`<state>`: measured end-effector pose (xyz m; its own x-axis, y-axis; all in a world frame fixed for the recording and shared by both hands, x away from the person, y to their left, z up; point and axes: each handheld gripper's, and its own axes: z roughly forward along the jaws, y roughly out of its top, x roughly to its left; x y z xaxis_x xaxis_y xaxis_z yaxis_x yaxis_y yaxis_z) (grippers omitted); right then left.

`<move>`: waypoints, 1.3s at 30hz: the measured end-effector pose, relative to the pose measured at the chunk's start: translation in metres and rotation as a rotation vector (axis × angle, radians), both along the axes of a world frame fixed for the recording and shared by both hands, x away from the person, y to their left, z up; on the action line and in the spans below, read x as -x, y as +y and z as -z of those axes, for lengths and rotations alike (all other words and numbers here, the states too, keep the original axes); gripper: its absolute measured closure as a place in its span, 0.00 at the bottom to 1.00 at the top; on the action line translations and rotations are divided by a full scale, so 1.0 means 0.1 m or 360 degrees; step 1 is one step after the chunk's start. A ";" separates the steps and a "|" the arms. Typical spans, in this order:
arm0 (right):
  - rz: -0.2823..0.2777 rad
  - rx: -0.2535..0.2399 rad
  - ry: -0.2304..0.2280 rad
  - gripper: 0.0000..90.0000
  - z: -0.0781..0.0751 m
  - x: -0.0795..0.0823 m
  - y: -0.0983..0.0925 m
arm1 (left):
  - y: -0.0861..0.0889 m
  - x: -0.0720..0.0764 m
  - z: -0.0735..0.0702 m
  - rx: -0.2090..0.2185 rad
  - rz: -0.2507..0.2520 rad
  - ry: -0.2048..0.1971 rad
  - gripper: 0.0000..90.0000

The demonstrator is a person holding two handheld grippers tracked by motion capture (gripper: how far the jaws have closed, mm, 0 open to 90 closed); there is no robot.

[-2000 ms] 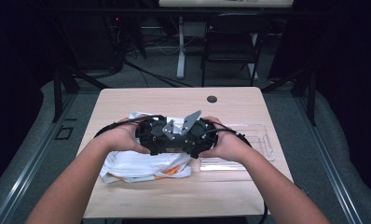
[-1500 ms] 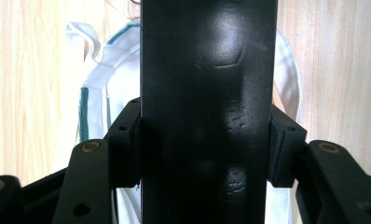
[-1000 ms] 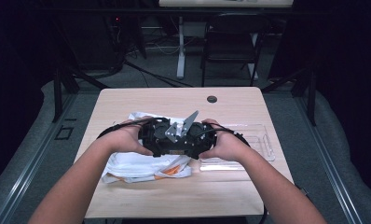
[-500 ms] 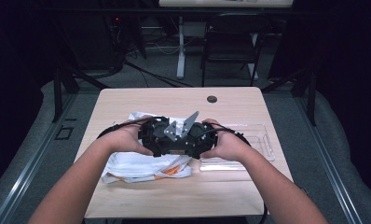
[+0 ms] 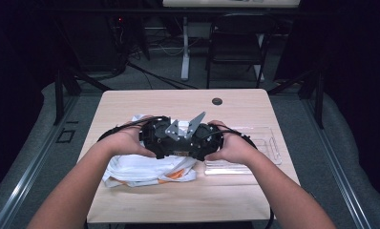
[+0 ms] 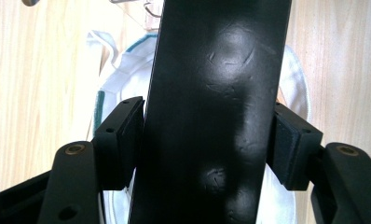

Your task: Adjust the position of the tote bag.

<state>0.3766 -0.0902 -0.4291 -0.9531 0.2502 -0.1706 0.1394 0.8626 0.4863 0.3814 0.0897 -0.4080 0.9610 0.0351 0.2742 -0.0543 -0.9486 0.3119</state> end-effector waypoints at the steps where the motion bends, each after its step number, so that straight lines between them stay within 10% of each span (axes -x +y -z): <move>1: 0.0005 0.0000 0.0004 0.46 0.00 0.00 0.00 | 0.00 0.00 -0.01 -0.0001 -0.0001 -0.0003 0.39; 29: 0.0010 0.0030 0.0001 0.46 -0.03 -0.05 -0.08 | 0.38 0.07 -0.26 0.0082 -0.0112 -0.0073 0.39; 39: 0.0032 0.0026 -0.0011 0.46 -0.04 -0.04 -0.16 | 0.59 0.07 -0.14 0.0108 -0.0253 0.0014 0.45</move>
